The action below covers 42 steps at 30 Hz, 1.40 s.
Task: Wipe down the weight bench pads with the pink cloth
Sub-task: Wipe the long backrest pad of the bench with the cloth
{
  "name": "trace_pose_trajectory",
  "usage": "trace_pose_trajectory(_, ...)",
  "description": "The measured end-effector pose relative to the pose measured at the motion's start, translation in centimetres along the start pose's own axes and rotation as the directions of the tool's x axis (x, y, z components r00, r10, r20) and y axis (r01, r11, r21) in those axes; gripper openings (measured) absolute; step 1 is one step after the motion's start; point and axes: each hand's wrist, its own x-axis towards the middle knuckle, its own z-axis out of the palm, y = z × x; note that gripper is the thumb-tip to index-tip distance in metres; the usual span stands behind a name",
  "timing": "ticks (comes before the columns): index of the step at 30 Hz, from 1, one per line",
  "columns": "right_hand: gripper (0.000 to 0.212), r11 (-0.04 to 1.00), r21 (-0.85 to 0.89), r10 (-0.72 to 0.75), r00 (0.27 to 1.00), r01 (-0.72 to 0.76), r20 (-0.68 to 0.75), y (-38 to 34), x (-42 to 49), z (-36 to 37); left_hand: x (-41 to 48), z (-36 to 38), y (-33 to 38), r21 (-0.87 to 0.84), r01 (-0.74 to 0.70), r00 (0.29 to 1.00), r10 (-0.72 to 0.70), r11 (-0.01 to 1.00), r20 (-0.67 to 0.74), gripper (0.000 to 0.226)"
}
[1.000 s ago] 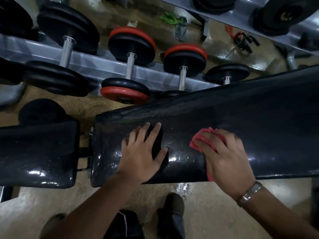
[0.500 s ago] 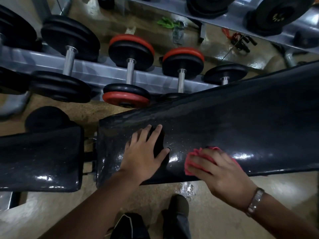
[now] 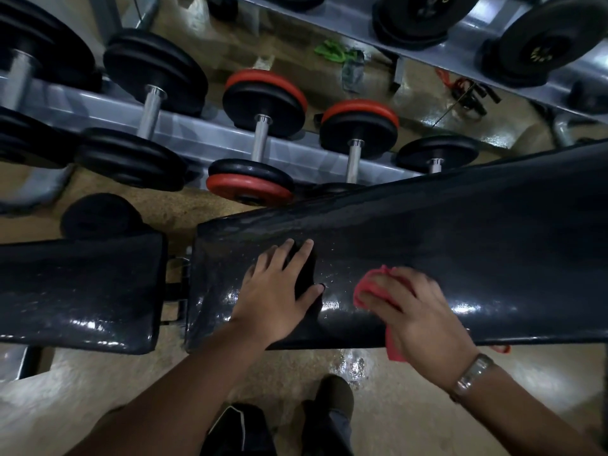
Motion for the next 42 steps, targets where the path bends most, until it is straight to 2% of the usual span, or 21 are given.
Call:
trace_pose_trajectory(2,0.047,0.993,0.007,0.122,0.992,-0.122,-0.042,-1.3,1.0,0.2,-0.1,0.2,0.0,0.000,0.004,1.000,-0.004,1.000,-0.004,0.078)
trace_pose_trajectory(3,0.047,0.994,0.004,0.109,0.993,-0.109,-0.040,-2.0,1.1,0.5,-0.1,0.2,0.1,-0.004,0.006,1.000,-0.006,1.000,-0.004,0.078)
trace_pose_trajectory(5,0.048,0.998,-0.018,-0.054,0.998,0.055,0.035,-2.8,0.3,1.3,-0.1,0.3,0.1,-0.008,0.006,1.000,-0.006,1.000,0.000,0.078)
trace_pose_trajectory(7,0.048,0.970,-0.018,-0.237,0.963,0.241,0.125,-2.2,-0.7,1.3,0.1,0.2,-0.1,-0.006,-0.002,1.000,0.002,1.000,0.004,0.078)
trace_pose_trajectory(9,0.046,0.948,-0.024,-0.310,0.939,0.317,0.147,-1.0,-0.7,0.8,0.1,0.2,-0.2,-0.003,-0.006,1.000,0.006,1.000,0.006,0.078)
trace_pose_trajectory(11,0.046,0.968,-0.038,-0.244,0.963,0.250,0.111,-0.2,0.0,0.3,0.0,0.2,-0.2,0.005,-0.004,1.000,0.004,1.000,0.006,0.078)
trace_pose_trajectory(14,0.049,0.999,-0.033,-0.041,0.998,0.042,0.042,-1.6,0.5,0.6,0.0,0.2,-0.1,0.003,-0.001,1.000,0.001,1.000,0.009,0.079)
trace_pose_trajectory(15,0.049,0.999,-0.025,-0.041,0.998,0.042,0.038,-2.4,0.3,0.9,0.0,0.2,0.0,0.001,-0.004,1.000,0.004,1.000,0.009,0.079)
trace_pose_trajectory(18,0.049,0.971,-0.002,-0.238,0.964,0.240,0.120,-2.9,-0.7,1.1,0.1,0.1,-0.2,-0.003,-0.012,1.000,0.012,1.000,0.002,0.079)
trace_pose_trajectory(20,0.049,0.956,-0.023,-0.286,0.945,0.294,0.159,-1.9,-0.5,0.8,0.0,0.1,-0.3,0.001,-0.014,1.000,0.014,1.000,0.003,0.079)
trace_pose_trajectory(21,0.051,0.965,-0.034,-0.251,0.955,0.260,0.160,-1.5,-0.2,0.7,0.0,0.1,-0.3,0.006,-0.014,1.000,0.014,1.000,0.001,0.079)
trace_pose_trajectory(24,0.052,0.999,-0.027,-0.027,0.995,0.030,0.101,-2.1,0.7,1.1,0.0,0.3,-0.3,0.013,-0.013,1.000,0.013,1.000,-0.004,0.078)
trace_pose_trajectory(25,0.050,1.000,-0.018,-0.004,0.997,0.006,0.076,-2.8,0.7,1.3,0.0,0.4,-0.3,0.013,-0.013,1.000,0.013,1.000,-0.002,0.078)
trace_pose_trajectory(27,0.047,0.995,-0.012,-0.098,0.991,0.099,0.089,-3.9,0.1,1.7,0.0,0.4,-0.3,0.008,-0.014,1.000,0.014,1.000,0.002,0.078)
trace_pose_trajectory(30,0.047,0.951,-0.034,-0.294,0.934,0.306,0.203,-3.2,-0.3,1.2,0.0,0.3,-0.3,0.007,-0.012,1.000,0.012,1.000,0.006,0.078)
trace_pose_trajectory(32,0.052,0.971,-0.052,-0.219,0.952,0.235,0.215,-2.2,0.2,0.9,0.0,0.3,-0.2,0.002,-0.007,1.000,0.007,1.000,0.011,0.078)
trace_pose_trajectory(34,0.062,0.996,-0.083,-0.019,0.981,0.036,0.193,-2.3,1.0,0.9,0.0,0.4,-0.2,-0.006,-0.002,1.000,0.002,1.000,0.009,0.078)
trace_pose_trajectory(36,0.056,0.996,-0.082,0.043,0.991,-0.032,0.131,-3.5,1.2,1.3,-0.1,0.4,-0.2,-0.014,-0.001,1.000,0.001,1.000,0.005,0.078)
trace_pose_trajectory(38,0.052,0.992,-0.070,-0.095,0.985,0.106,0.145,-4.4,0.4,2.0,-0.1,0.3,-0.2,-0.016,-0.008,1.000,0.008,1.000,0.013,0.076)
trace_pose_trajectory(40,0.051,0.950,-0.076,-0.279,0.934,0.302,0.222,-3.8,-0.3,1.9,-0.1,0.1,-0.3,-0.019,-0.019,1.000,0.020,1.000,0.023,0.074)
trace_pose_trajectory(42,0.051,0.924,-0.079,-0.345,0.906,0.374,0.246,-2.5,-0.1,1.2,0.0,-0.1,-0.5,-0.025,-0.030,0.999,0.031,0.999,0.030,0.073)
